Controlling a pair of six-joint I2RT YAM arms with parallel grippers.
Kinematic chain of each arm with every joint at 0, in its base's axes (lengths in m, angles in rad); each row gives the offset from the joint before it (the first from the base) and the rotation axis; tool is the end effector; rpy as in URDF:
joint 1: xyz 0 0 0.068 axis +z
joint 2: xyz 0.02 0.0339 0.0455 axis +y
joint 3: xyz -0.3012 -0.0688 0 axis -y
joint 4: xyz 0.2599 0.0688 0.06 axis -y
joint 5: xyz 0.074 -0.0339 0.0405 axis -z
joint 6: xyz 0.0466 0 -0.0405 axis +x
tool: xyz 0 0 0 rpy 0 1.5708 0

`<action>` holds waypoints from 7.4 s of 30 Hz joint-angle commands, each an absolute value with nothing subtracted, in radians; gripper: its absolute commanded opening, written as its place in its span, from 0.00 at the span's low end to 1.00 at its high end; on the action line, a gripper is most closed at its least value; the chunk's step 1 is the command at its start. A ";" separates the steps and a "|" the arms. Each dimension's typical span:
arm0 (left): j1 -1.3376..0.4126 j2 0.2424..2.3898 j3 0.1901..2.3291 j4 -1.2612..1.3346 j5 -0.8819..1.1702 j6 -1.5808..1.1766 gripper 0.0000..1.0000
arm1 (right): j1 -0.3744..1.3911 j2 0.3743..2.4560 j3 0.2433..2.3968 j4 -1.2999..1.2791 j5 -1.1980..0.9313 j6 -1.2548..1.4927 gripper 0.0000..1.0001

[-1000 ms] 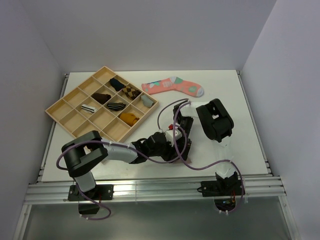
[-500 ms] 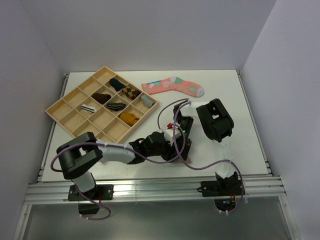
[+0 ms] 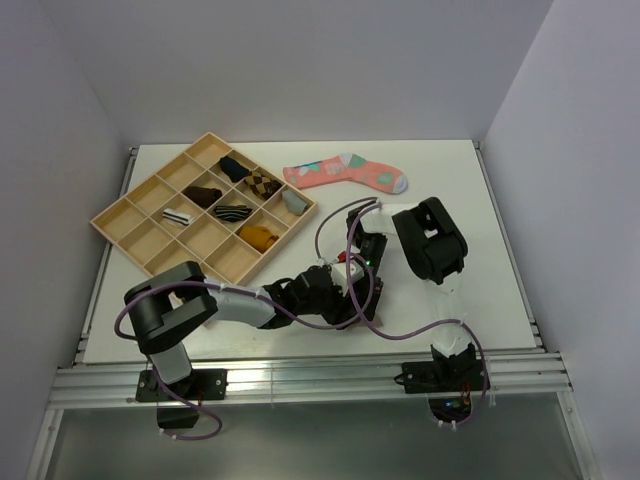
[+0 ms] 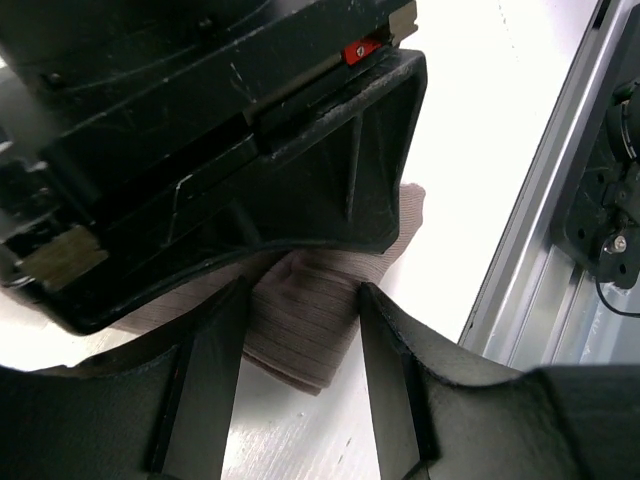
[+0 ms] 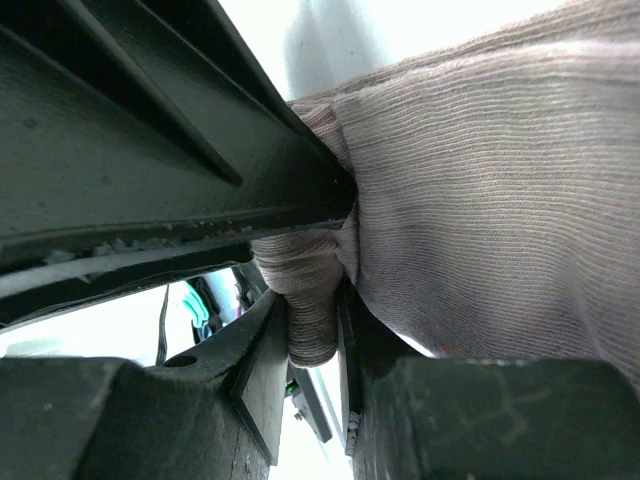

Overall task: Roll the socks
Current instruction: Roll the sock at the center of the board.

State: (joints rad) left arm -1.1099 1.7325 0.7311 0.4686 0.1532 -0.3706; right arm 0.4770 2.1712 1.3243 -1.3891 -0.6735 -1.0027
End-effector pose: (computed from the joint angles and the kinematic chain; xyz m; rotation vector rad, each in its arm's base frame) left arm 0.1549 -0.3279 0.1632 0.9150 2.0855 -1.0055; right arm 0.2879 0.1815 0.1202 1.4458 -2.0273 -1.0576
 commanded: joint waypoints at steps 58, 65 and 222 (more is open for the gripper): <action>-0.924 2.022 0.715 0.505 0.673 -1.022 0.00 | 0.377 1.128 0.749 -0.930 -0.704 -1.214 0.55; -0.893 2.014 0.761 0.422 0.634 -1.038 0.00 | 0.586 1.077 0.661 -0.819 -0.646 -1.120 0.57; -0.956 2.013 0.448 0.920 0.472 -1.129 0.00 | 0.532 1.045 0.675 -0.663 -0.603 -1.011 0.53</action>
State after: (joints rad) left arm -0.9653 1.9499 0.4629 1.1984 0.3428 -1.0828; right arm 0.4755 1.0695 0.7177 -0.7399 -0.6247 -0.9947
